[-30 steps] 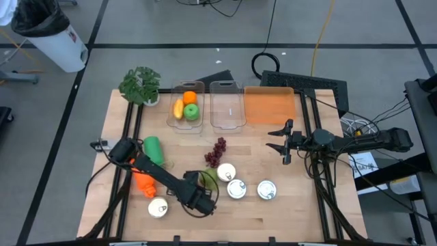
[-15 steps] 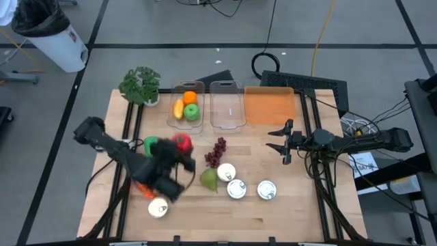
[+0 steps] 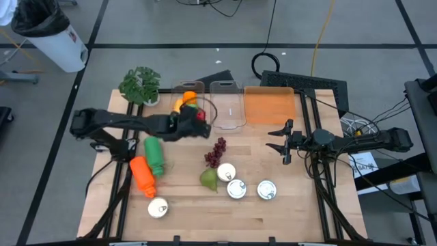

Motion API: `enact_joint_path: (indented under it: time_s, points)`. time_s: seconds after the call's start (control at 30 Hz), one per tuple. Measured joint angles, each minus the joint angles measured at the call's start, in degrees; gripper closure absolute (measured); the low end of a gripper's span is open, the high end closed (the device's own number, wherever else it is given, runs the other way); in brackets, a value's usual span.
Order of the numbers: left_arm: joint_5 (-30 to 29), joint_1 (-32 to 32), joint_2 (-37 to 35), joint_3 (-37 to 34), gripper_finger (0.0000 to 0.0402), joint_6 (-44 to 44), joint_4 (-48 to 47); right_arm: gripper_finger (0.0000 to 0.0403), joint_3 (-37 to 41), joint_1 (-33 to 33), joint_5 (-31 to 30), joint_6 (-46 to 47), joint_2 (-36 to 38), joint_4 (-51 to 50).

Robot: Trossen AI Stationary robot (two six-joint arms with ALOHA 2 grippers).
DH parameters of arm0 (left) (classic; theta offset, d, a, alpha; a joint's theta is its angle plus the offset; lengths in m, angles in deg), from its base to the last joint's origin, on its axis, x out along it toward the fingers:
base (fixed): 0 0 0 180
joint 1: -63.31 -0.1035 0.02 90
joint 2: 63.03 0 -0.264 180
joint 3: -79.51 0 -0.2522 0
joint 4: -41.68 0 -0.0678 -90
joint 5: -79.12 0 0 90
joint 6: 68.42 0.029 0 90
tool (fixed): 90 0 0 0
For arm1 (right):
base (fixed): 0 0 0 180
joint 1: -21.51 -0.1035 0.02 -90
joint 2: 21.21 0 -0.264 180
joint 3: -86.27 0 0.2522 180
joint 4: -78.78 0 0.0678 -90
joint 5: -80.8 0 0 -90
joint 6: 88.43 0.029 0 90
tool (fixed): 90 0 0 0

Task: Pick & Place Food Item
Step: Put the red bell pepper into the left transparent bin, then put the red grapes into the left transparent bin

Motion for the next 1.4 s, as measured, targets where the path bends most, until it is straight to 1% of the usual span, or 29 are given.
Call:
enact_joint_path:
  time_s: [0.07, 0.17, 0.33, 0.43, 0.53, 0.6, 0.77, 0.8, 0.87, 0.93, 1.03, 1.17, 1.3, 1.4]
  points:
    - [0.1, -4.0, -0.1, -2.7, 0.0124, 2.0, 2.0, 0.0204, 0.0, 0.0, 0.0, 0.0, 0.0, 0.0]
    - [0.7, -8.3, -0.4, -7.0, 0.0124, 1.9, 2.1, 0.0204, 0.0, 0.0, 0.0, 0.0, 0.0, 0.0]
    - [0.8, -11.0, -0.6, -16.4, 0.0124, -0.4, 8.8, 0.0204, 0.0, 0.0, 0.0, 0.0, 0.0, 0.0]
    - [-3.0, -11.0, -0.7, -19.9, 0.0124, -0.6, 13.4, 0.0204, 0.0, 0.0, 0.0, 0.0, 0.0, 0.0]
    - [-6.5, -10.2, -0.7, -22.2, 0.0124, 1.2, 16.5, 0.0204, 0.0, 0.0, 0.0, 0.0, 0.0, 0.0]
    - [-7.9, -9.9, -0.7, -22.7, 0.0116, 2.1, 17.8, 0.0204, 0.0, 0.0, 0.0, 0.0, 0.0, 0.0]
    - [-8.2, -10.2, -0.7, -22.7, 0.0038, 4.2, 18.1, 0.0204, 0.0, 0.0, 0.0, 0.0, 0.0, 0.0]
    - [-8.0, -10.2, -0.7, -22.7, 0.0025, 4.6, 18.2, 0.0204, 0.0, 0.0, 0.0, 0.0, 0.0, 0.0]
    - [-8.1, -10.2, -0.7, -22.7, 0.0011, 5.3, 18.1, 0.0204, 0.0, 0.0, 0.0, 0.0, 0.0, 0.0]
    - [-8.0, -10.2, -0.7, -22.7, 0.0013, 5.4, 18.1, 0.0204, 0.0, 0.0, 0.0, 0.0, 0.0, 0.0]
    - [-8.0, -10.2, -0.7, -22.7, 0.0025, 5.9, 18.1, 0.0204, 0.0, 0.0, 0.0, 0.0, 0.0, 0.0]
    - [-8.0, -10.2, -1.9, -22.8, 0.004, 9.8, 18.6, 0.0204, 0.0, 0.0, 0.0, 0.0, 0.0, 0.0]
    - [-7.8, -10.1, -5.0, -22.3, 0.0046, 12.2, 19.0, 0.0204, 0.0, 0.0, 0.0, 0.0, 0.0, 0.0]
    - [-6.7, -10.1, -8.6, -21.6, 0.0043, 15.0, 19.0, 0.0204, 0.0, 0.0, 0.0, 0.0, 0.0, 0.0]
